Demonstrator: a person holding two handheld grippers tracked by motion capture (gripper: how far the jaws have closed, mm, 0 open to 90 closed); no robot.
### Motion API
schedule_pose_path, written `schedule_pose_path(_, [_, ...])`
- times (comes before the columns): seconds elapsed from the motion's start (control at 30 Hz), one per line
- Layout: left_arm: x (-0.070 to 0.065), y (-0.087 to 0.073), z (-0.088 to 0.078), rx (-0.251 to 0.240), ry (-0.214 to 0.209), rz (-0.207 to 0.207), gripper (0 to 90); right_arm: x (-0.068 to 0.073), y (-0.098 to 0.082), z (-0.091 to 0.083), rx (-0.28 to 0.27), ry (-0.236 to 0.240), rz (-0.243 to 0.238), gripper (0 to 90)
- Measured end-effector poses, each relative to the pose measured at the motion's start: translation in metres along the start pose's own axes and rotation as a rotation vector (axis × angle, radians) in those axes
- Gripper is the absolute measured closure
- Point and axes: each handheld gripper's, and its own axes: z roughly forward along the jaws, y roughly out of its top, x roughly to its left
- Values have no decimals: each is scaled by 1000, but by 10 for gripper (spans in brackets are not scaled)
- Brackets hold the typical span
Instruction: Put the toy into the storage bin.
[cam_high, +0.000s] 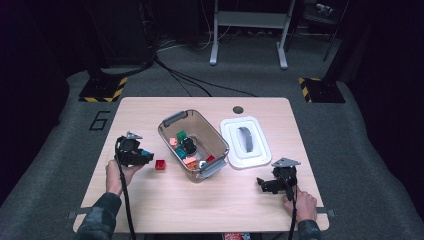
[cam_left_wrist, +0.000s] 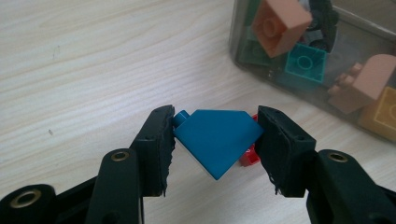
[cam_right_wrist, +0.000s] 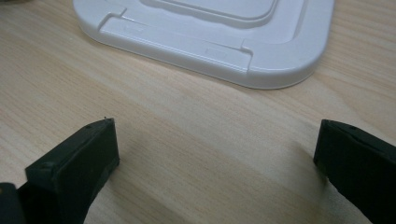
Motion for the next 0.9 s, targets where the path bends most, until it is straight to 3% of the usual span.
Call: schedule_pose_path(0.9, [-24, 54, -56, -86, 0, 100, 476, 0, 0, 0, 0, 0, 0, 0])
